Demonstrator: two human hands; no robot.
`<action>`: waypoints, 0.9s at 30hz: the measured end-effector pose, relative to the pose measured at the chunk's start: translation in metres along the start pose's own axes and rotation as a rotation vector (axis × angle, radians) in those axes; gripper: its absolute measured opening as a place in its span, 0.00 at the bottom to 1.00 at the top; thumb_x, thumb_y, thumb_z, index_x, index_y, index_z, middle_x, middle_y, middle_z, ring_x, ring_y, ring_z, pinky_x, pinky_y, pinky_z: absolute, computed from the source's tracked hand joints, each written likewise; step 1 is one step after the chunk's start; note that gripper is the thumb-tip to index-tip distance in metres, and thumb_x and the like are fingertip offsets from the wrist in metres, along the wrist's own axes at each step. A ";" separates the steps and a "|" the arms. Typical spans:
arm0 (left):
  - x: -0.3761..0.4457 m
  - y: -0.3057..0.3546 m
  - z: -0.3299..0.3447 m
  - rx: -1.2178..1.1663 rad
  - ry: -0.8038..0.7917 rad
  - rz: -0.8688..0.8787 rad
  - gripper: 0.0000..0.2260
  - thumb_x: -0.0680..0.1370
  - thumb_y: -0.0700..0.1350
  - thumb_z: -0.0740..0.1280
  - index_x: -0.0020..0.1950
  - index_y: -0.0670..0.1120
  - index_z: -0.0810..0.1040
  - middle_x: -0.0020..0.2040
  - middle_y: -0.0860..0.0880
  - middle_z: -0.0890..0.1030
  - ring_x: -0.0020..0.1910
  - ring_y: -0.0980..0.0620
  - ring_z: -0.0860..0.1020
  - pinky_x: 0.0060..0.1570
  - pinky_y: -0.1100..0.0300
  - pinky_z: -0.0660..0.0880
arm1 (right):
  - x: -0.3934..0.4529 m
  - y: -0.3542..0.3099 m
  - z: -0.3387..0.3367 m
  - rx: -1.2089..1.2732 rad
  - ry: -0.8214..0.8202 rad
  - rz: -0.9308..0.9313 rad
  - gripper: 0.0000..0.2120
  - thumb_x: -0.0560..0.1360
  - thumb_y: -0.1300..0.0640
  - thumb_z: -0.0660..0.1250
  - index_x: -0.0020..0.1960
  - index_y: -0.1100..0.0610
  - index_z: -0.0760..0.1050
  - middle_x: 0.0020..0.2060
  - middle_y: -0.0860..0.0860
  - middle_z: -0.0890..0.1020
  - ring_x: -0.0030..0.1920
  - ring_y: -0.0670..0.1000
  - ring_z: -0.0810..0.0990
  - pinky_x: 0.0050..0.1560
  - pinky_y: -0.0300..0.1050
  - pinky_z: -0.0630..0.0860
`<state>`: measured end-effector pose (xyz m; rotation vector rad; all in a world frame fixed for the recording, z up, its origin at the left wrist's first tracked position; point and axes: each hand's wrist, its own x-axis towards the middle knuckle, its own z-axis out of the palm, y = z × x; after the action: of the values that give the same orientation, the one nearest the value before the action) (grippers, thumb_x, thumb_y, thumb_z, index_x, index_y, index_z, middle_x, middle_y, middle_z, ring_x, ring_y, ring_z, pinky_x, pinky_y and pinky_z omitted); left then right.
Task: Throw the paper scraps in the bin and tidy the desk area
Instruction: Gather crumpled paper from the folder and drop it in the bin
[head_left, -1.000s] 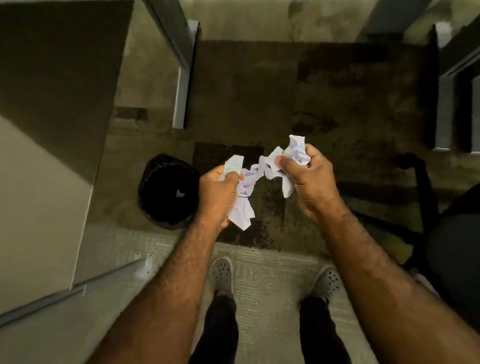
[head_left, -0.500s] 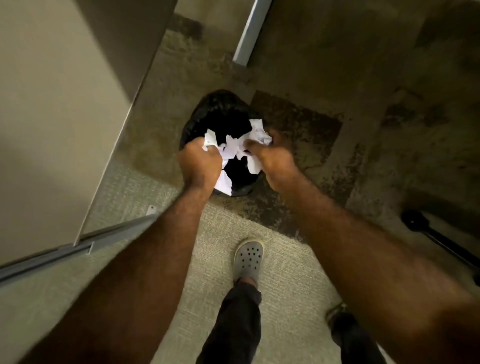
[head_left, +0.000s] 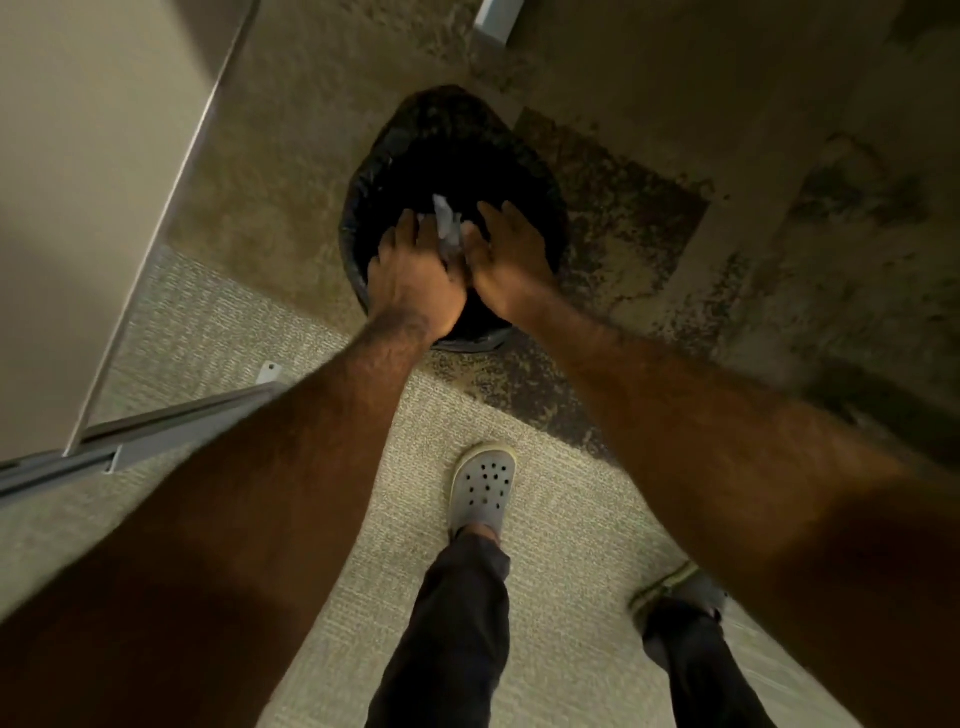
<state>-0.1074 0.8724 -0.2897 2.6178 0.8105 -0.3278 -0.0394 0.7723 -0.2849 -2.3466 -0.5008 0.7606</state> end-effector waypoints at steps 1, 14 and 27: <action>-0.007 0.003 -0.005 0.024 0.009 0.013 0.26 0.78 0.54 0.54 0.72 0.41 0.66 0.72 0.38 0.67 0.69 0.37 0.67 0.64 0.42 0.68 | -0.009 -0.002 -0.004 -0.060 0.029 -0.059 0.22 0.83 0.53 0.56 0.73 0.64 0.66 0.72 0.66 0.66 0.74 0.65 0.62 0.73 0.54 0.59; -0.112 0.109 -0.132 0.117 0.026 0.160 0.27 0.81 0.53 0.52 0.78 0.43 0.56 0.79 0.43 0.55 0.78 0.44 0.52 0.75 0.46 0.53 | -0.150 -0.051 -0.158 -0.086 0.116 -0.060 0.28 0.81 0.41 0.52 0.76 0.55 0.61 0.76 0.58 0.63 0.75 0.58 0.60 0.72 0.59 0.63; -0.226 0.303 -0.216 0.058 -0.006 0.376 0.26 0.83 0.53 0.53 0.78 0.43 0.55 0.80 0.44 0.53 0.78 0.46 0.50 0.76 0.48 0.49 | -0.293 -0.042 -0.343 -0.051 0.319 0.073 0.32 0.80 0.38 0.52 0.76 0.57 0.60 0.77 0.57 0.60 0.77 0.56 0.57 0.76 0.55 0.58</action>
<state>-0.0908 0.6210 0.0652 2.7478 0.2975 -0.2544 -0.0550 0.5033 0.0792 -2.4829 -0.3000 0.3956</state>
